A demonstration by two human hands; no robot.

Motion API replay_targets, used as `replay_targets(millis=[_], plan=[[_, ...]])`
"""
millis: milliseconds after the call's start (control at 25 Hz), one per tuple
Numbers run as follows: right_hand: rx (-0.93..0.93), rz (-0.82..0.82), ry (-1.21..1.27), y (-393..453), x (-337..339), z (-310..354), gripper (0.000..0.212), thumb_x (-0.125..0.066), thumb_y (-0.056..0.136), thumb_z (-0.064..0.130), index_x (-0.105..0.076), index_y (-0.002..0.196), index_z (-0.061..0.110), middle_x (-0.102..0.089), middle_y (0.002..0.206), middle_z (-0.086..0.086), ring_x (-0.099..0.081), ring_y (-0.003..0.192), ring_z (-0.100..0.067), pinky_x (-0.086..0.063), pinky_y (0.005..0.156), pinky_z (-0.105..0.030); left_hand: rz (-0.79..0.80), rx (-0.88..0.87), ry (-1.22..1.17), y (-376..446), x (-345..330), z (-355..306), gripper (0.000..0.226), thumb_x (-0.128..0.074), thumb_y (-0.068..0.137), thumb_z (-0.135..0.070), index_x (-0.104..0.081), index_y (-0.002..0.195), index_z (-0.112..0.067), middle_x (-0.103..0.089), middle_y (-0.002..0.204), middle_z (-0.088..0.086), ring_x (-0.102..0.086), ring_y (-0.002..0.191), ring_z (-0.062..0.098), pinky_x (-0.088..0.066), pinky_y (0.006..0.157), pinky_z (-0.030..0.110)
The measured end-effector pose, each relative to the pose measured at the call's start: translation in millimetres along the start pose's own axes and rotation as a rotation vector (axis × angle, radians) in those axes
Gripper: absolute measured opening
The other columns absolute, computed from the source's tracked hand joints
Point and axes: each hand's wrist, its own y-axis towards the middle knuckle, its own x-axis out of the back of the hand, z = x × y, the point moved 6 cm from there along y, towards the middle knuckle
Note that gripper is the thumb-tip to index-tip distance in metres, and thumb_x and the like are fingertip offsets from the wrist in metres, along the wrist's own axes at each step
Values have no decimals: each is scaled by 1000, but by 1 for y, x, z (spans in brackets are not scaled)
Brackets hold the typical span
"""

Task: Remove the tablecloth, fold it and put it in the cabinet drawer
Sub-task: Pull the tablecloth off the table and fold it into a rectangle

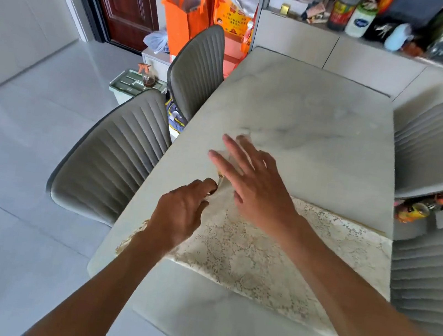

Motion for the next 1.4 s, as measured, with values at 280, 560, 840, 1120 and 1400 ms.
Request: replay_targets(millis=[280,560,840,1120,1400], plan=[[72,206,-252,-74,112,40,16,-57,95,34,-63,96,19,-71,90,1,-61,89,-24,-35,99,-38,20,50,-80,-73,66,-68,33,-65,87,-29,-44,112,-36,-59,76,-15,-61,65,18,-50,59,32],[-245,109,-68,-137,182,102,22,-62,89,24,-42,81,24,-48,65,9,-44,58,-20,-31,57,-30,179,175,0,-158,108,-43,32,-65,89,-43,-69,114,-24,-73,104,4,-67,100,30,-53,84,37],[-474,102,-32,-210,220,198,27,-68,86,26,-41,80,28,-41,62,8,-49,63,-22,-25,51,-29,140,-91,42,-234,195,-58,33,-60,93,-32,-49,62,-29,-50,59,-9,-62,69,27,-39,60,29],[-505,-27,33,-267,299,254,20,-75,82,31,-67,85,14,-66,73,-3,-58,70,-22,-35,57,-29,144,-241,186,-272,280,-115,18,-67,88,-36,-70,80,-21,-64,79,1,-65,85,28,-33,61,29],[-560,83,206,-345,338,285,23,-80,77,34,-72,76,12,-67,70,-9,-61,64,-22,-36,52,-28,402,-231,166,-334,317,-181,12,-78,79,-36,-69,84,-29,-66,78,-11,-64,82,18,-39,58,23]])
